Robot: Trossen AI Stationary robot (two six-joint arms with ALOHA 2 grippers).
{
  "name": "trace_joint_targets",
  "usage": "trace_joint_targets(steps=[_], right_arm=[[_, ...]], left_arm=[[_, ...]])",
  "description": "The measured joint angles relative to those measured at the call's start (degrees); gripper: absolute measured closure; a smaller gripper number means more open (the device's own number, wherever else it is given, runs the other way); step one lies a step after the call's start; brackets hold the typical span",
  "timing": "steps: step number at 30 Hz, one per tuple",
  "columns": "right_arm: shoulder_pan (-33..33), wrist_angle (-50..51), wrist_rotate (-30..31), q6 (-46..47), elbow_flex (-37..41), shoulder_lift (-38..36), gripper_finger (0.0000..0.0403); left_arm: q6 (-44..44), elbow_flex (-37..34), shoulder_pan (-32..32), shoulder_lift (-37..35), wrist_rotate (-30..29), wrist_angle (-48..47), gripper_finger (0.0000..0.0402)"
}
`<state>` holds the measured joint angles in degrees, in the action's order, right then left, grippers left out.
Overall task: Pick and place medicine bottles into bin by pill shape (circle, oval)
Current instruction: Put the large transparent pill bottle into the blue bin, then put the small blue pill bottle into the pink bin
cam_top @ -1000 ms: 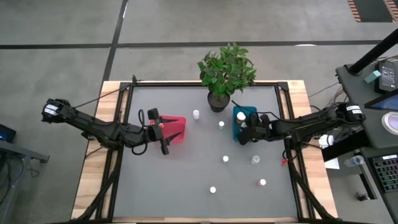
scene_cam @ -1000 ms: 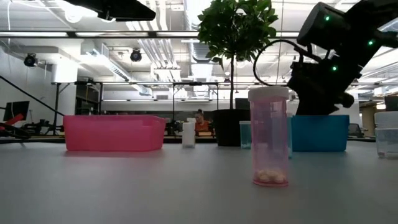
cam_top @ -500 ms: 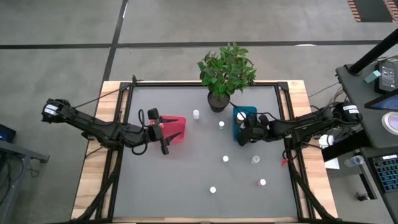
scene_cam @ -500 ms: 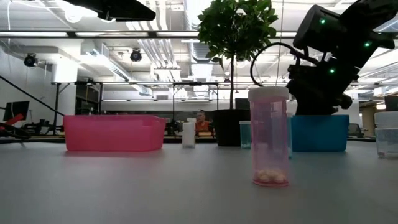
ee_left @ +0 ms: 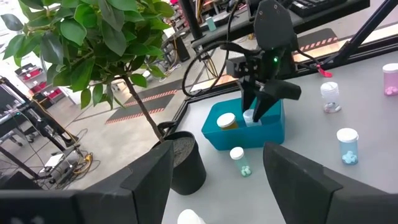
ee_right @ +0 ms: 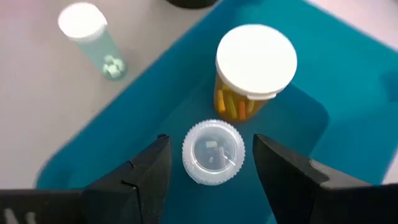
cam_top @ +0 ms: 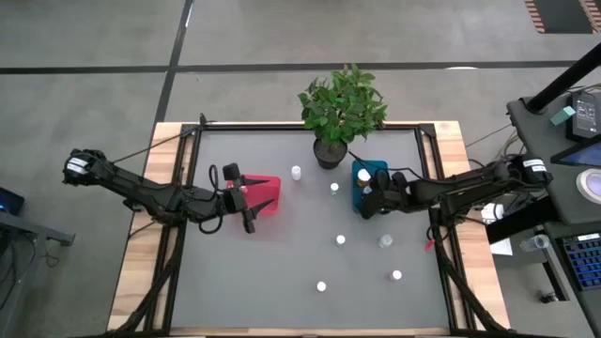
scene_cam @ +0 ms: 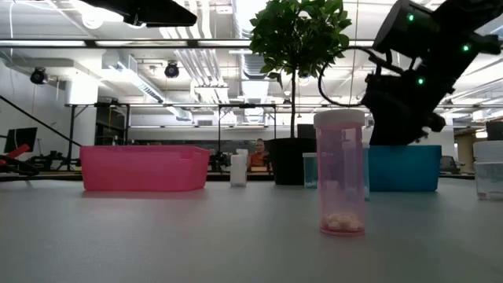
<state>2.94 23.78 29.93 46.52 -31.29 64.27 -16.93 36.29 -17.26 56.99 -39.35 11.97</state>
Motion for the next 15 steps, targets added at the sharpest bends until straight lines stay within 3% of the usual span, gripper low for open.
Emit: trace_joint_targets(steps=[9,15], right_arm=[[0.47,10.59,0.10,-1.55,-7.23,-4.53,0.0186],[3.61,11.33,3.14,-4.80,-10.40,-7.33,0.0188]], left_arm=[[0.04,-0.02,0.00,0.00,0.00,0.00,0.0173],[1.58,-0.02,0.00,0.35,-0.02,0.05,0.0173]])
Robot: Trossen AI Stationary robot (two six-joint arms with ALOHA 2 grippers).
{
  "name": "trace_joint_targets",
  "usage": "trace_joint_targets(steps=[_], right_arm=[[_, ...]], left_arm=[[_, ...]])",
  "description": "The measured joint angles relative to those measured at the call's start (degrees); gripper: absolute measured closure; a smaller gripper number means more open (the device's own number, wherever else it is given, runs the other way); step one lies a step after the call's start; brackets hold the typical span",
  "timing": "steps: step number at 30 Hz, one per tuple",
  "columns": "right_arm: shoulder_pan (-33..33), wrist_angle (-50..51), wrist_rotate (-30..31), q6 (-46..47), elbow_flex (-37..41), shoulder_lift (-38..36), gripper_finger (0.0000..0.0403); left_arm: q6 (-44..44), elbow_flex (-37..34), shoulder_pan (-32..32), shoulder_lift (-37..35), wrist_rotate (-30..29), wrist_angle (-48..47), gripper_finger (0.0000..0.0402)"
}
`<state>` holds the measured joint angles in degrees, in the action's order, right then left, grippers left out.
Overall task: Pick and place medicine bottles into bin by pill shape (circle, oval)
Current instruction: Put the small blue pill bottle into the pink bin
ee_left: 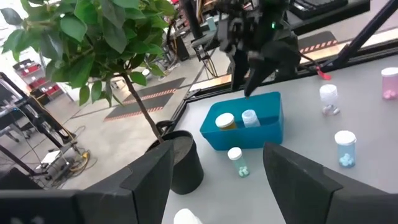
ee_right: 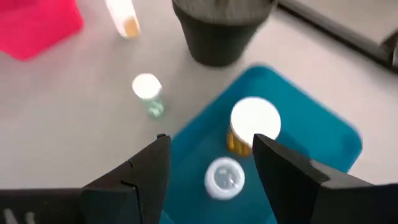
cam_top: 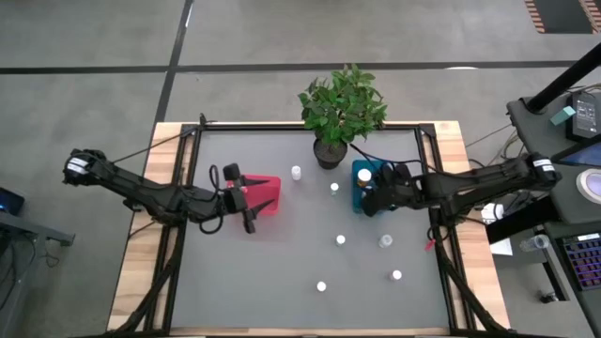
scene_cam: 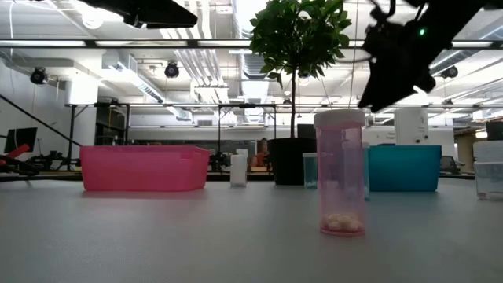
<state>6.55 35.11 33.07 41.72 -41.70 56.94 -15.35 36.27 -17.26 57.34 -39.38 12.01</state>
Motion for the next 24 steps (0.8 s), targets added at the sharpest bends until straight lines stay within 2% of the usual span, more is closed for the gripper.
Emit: trace_joint_targets(steps=[8,11,16,20,24], right_arm=[[9.02,-0.91,11.98,-3.89,-0.06,-4.47,0.0188],[11.89,-1.35,14.63,-6.74,0.90,-5.62,0.0188],[15.24,-1.99,14.58,-12.78,2.00,-6.90,0.0188],[17.25,-6.59,14.12,-18.83,3.30,-8.00,0.0188],[17.86,-15.26,8.37,-28.31,6.23,-9.81,0.0188]], left_arm=[[7.48,-0.02,0.00,3.21,0.02,0.68,0.0173],[11.44,0.09,0.00,5.46,0.02,1.14,0.0173],[16.68,0.15,0.00,9.50,0.07,4.90,0.0173],[18.07,0.28,0.00,12.68,0.08,9.71,0.0173],[18.05,0.28,0.00,15.55,0.09,15.09,0.0173]])
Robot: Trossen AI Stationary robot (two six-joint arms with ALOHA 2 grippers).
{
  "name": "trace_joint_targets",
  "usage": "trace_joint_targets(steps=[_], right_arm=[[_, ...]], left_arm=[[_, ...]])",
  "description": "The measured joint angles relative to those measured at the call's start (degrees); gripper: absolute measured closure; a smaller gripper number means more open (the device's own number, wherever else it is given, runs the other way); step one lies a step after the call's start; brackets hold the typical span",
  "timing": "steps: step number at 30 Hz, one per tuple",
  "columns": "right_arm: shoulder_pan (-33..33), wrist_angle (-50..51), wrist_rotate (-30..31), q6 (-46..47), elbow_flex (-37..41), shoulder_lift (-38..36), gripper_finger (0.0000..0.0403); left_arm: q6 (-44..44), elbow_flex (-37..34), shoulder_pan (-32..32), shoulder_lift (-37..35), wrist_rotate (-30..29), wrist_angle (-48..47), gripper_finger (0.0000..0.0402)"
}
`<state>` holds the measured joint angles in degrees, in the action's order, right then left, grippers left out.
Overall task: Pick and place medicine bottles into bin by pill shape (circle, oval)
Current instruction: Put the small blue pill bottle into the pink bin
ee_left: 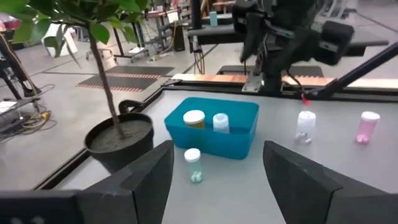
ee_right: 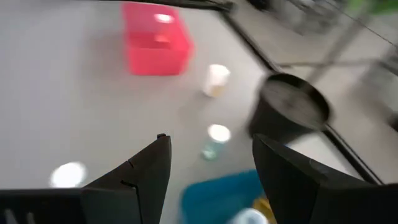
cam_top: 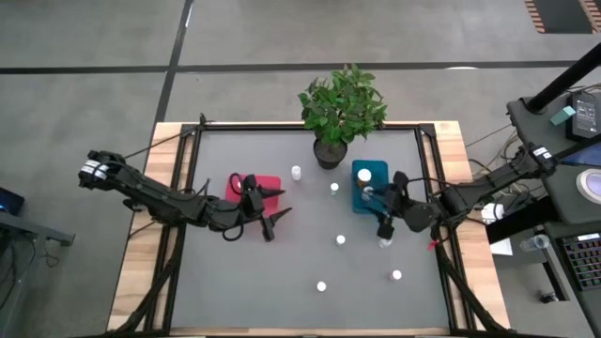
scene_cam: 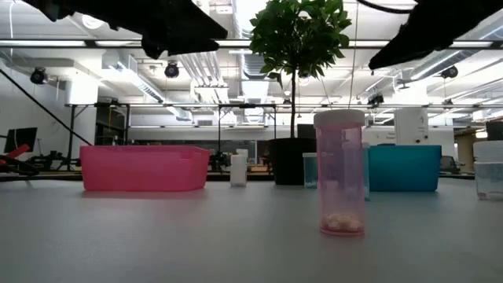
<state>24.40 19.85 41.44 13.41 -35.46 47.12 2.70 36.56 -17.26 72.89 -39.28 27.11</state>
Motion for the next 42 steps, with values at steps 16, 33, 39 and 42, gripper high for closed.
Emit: trace_joint_targets(steps=[16,33,39,42], right_arm=[[-0.02,-13.36,-6.15,-17.32,8.86,-17.02,0.0188],[-0.04,-14.15,-9.95,-19.19,10.70,-22.11,0.0188],[-0.04,-14.48,-9.96,-18.69,11.03,-22.04,0.0188],[-0.04,-14.25,-9.95,-19.00,11.17,-22.00,0.0188]], left_arm=[[0.00,10.21,3.17,11.74,6.89,2.42,0.0173],[-0.02,23.35,13.49,32.17,14.61,-0.70,0.0173],[-0.04,28.06,16.96,38.80,18.10,-0.61,0.0173],[-0.04,30.18,18.17,41.51,18.51,-0.65,0.0173]])
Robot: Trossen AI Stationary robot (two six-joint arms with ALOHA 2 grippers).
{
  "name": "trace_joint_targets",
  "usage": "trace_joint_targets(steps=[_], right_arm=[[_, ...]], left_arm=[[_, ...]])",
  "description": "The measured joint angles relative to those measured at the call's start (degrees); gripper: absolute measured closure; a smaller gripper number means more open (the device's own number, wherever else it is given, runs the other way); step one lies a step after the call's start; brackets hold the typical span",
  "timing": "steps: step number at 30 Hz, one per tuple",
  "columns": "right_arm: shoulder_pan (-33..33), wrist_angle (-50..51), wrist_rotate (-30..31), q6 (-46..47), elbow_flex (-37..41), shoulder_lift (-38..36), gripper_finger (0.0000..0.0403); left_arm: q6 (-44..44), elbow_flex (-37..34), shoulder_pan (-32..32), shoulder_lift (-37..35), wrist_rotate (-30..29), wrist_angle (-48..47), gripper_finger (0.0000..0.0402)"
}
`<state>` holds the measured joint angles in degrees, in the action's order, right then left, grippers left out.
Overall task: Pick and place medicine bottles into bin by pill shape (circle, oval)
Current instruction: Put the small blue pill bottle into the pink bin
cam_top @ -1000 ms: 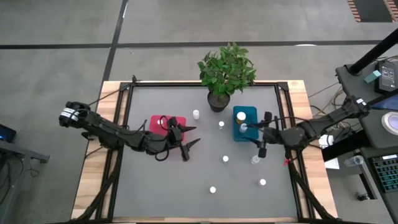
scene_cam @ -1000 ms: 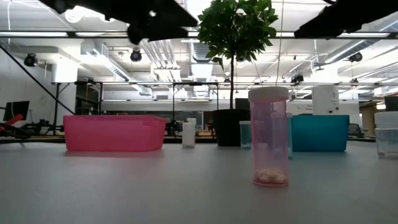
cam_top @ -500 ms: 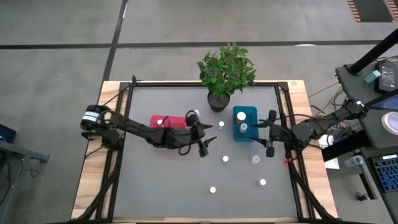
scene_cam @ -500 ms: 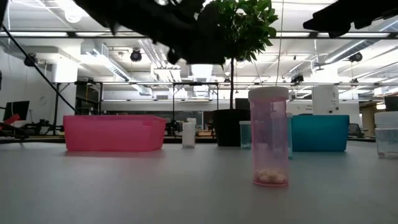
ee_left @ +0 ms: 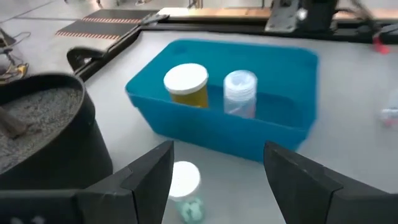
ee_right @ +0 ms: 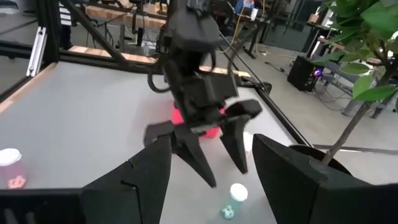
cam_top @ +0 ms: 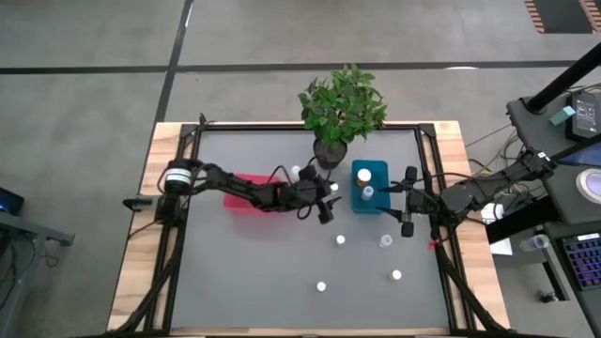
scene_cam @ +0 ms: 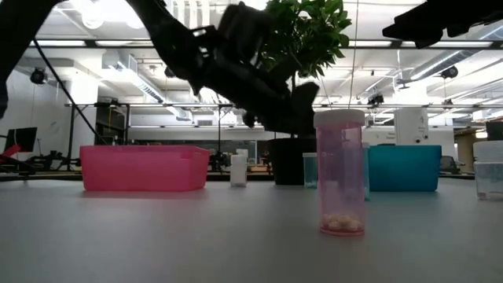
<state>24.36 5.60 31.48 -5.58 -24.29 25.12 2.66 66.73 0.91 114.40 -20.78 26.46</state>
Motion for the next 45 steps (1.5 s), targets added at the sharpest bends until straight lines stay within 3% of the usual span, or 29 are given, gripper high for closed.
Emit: trace_joint_targets(steps=[10,45], right_arm=[[0.00,0.08,0.00,-0.39,0.00,0.09,0.0188],[0.00,0.08,0.02,-1.16,-0.02,0.09,0.0188]], left_arm=[[0.11,2.59,1.75,4.52,2.56,0.17,0.0173],[0.22,2.24,3.25,4.52,0.81,0.73,0.0173]])
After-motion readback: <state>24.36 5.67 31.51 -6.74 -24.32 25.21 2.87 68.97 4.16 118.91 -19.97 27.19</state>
